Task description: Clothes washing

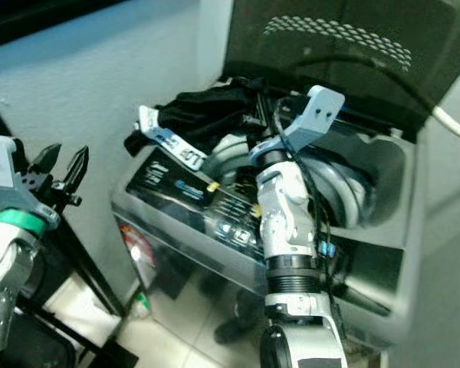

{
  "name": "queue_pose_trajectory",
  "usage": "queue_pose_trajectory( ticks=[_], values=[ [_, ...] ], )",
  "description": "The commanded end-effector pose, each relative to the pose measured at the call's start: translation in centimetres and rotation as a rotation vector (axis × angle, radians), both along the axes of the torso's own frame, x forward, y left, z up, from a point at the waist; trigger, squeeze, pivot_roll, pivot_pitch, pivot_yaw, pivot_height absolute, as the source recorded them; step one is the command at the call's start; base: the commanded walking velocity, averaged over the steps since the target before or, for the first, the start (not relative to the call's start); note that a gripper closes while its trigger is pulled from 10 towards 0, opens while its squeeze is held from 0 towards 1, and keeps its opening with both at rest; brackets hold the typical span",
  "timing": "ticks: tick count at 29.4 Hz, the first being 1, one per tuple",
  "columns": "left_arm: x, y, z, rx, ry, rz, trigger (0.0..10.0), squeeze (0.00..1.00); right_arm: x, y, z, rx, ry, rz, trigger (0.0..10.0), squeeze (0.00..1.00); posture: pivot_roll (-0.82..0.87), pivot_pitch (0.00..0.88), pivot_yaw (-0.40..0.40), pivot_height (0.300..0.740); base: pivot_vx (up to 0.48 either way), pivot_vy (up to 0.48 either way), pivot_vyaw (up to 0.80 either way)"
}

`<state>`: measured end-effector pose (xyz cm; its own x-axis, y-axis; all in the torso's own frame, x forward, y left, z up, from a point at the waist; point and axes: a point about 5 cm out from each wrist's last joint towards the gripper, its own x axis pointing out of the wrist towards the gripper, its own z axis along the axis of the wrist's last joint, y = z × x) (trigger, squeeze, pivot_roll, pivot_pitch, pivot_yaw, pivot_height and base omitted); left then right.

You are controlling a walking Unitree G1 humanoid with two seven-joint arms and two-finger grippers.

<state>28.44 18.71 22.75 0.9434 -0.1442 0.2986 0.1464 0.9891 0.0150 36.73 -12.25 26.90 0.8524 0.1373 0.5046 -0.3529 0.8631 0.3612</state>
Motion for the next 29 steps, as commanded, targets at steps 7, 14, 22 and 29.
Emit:
queue_pose_trajectory(
  ticks=[7, 14, 22, 29],
  values=[
    [-0.1, -0.1, -0.2, 0.001, 0.014, -0.005, 10.0, 0.0, -0.1, -0.4, -0.2, 0.001, 0.004, -0.013, 10.0, 0.0, 0.16, 0.024, 0.044, 0.74, 0.0, 0.0, -0.8],
    [-0.4, -0.2, -0.2, -0.035, 0.015, -0.011, 10.0, 0.0, 0.0, 0.0, 0.3, -0.048, -0.018, 0.008, 10.0, 0.0, 0.15, 0.034, 0.04, 0.74, 0.0, 0.069, -0.69],
    [-0.8, -0.5, -0.2, -0.051, 0.001, -0.007, 10.0, 0.0, 0.2, 0.6, 0.6, -0.071, -0.019, 0.041, 10.0, 0.0, 0.16, 0.042, 0.022, 0.74, 0.0, 0.48, 0.0],
    [-1.0, -0.4, -0.2, -0.05, -0.003, 0.005, 10.0, 0.0, 0.6, 1.0, 1.4, -0.074, -0.032, 0.057, 10.0, 0.0, 0.16, 0.042, 0.022, 0.74, 0.0, 0.0, 0.0]
  ],
)
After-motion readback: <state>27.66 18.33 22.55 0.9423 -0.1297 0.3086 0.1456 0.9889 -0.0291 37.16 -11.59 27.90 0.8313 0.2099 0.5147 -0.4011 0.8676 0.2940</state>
